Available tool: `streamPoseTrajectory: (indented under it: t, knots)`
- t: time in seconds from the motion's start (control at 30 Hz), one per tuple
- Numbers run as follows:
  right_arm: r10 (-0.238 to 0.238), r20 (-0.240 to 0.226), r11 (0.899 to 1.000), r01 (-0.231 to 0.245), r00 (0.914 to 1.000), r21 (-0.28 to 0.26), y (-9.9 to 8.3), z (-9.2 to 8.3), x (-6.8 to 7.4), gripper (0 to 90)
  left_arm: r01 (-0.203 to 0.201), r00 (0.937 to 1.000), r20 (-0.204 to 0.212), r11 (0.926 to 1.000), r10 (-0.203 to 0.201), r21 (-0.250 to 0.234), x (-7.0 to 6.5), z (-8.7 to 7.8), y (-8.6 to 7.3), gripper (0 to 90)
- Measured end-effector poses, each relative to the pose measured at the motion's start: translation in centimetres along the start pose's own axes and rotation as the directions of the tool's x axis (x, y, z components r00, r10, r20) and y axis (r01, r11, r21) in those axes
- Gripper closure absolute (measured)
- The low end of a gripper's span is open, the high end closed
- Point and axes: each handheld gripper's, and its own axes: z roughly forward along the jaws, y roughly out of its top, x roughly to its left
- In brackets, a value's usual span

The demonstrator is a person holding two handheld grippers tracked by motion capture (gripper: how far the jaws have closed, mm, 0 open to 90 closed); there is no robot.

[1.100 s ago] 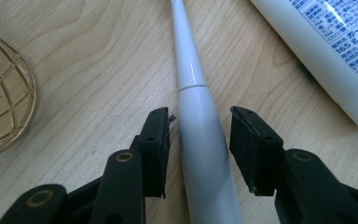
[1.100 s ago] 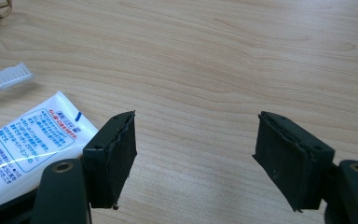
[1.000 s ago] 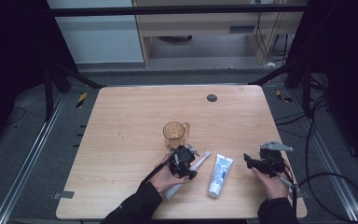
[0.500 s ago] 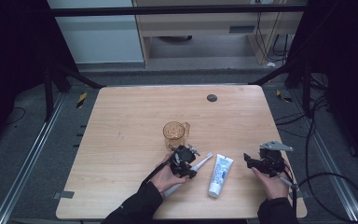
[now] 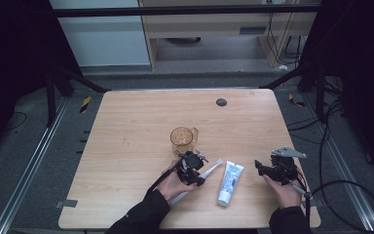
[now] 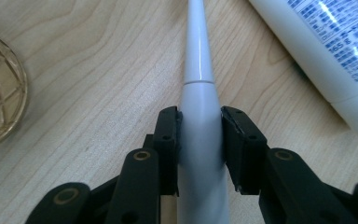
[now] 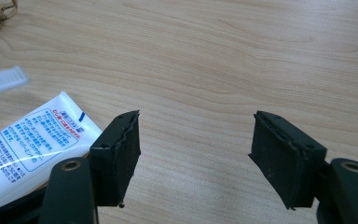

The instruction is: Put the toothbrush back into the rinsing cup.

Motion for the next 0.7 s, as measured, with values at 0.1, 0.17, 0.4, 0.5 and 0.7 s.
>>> streamPoseTrajectory:
  t: [0.1, 0.17, 0.4, 0.5, 0.7]
  knots:
    - [0.0, 0.0, 1.0, 0.0, 1.0, 0.001, 0.0, 0.0, 0.0, 32.6, -0.005, 1.0, 0.0, 0.9997, 0.005, -0.023, 0.0, -0.8, 0.0, 67.2]
    - [0.002, -0.001, 1.0, -0.002, 1.0, 0.001, 0.0, 0.0, 0.0, 32.6, -0.006, 1.0, -0.002, 0.9993, 0.006, -0.038, -0.1, -1.3, 0.0, 67.2]
    - [0.001, -0.001, 1.0, -0.001, 1.0, 0.002, 0.0, 0.0, 0.0, 32.6, -0.008, 0.9999, -0.008, 0.9955, 0.007, -0.094, 0.1, -3.1, -0.3, 67.2]
    - [0.002, -0.002, 1.0, -0.002, 1.0, 0.003, 0.0, 0.0, 0.0, 32.7, -0.004, 0.9999, -0.013, 0.9935, 0.002, -0.113, 0.3, -3.7, -0.6, 67.2]
    - [0.005, -0.008, 1.0, -0.005, 1.0, 0.006, 0.0, 0.0, 0.0, 32.8, 0.006, 0.9997, -0.023, 0.99, -0.009, -0.141, 0.5, -4.5, -0.9, 67.3]
